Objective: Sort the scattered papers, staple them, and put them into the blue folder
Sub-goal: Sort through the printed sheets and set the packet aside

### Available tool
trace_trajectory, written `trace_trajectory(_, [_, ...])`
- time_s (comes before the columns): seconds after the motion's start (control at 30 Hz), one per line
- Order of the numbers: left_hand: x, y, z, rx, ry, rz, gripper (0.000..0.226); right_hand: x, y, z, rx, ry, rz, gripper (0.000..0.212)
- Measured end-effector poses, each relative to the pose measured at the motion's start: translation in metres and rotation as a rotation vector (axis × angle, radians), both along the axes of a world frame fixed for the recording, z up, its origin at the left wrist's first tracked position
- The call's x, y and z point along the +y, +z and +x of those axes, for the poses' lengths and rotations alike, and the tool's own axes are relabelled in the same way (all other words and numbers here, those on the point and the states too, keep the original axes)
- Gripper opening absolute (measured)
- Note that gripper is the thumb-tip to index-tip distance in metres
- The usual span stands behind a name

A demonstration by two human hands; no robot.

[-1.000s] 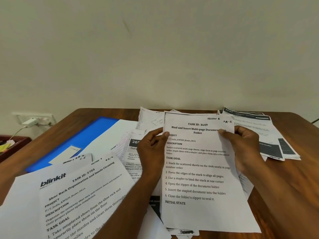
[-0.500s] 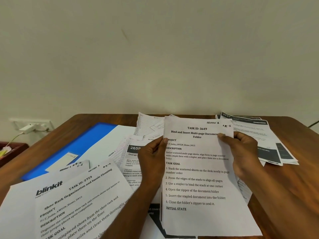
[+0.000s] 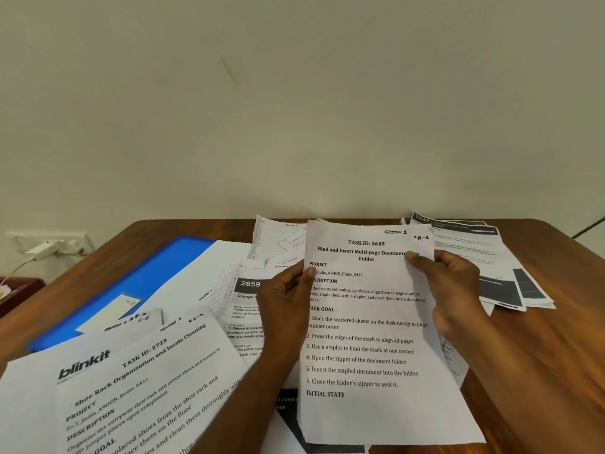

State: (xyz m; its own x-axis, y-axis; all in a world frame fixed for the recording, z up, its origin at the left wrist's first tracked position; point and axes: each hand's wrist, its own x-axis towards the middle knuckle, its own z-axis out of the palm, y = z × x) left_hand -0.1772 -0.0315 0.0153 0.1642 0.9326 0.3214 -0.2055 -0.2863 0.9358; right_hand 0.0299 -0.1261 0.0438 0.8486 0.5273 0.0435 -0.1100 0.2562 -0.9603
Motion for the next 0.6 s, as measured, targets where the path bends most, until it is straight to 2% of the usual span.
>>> trace_trajectory(0.13, [0.002,-0.002,0.001,-0.001,0.004,0.003,0.022,-0.003,0.002,-0.004,-0.164,-0.076,-0.064,0.011])
trace_trajectory(0.2, [0.006,-0.004,0.000,-0.029,0.004,-0.033,0.019,-0.004,0.001,-0.008,-0.420,-0.171,-0.161,0.012])
trace_trajectory(0.27, [0.011,-0.006,-0.001,-0.082,-0.017,-0.103,0.014,-0.007,0.000,-0.015,-0.747,-0.270,-0.239,0.024])
trace_trajectory(0.33, [0.018,-0.009,-0.003,-0.103,-0.026,-0.158,0.010,-0.008,-0.001,-0.025,-0.947,-0.294,-0.221,0.031])
trace_trajectory(0.5, [0.029,-0.016,-0.004,-0.184,-0.077,-0.304,0.013,-0.006,-0.010,-0.044,-1.141,-0.133,-0.178,0.033])
trace_trajectory(0.6, [0.031,-0.017,-0.007,-0.157,-0.081,-0.272,0.014,-0.005,-0.012,-0.047,-1.167,-0.126,-0.191,0.035])
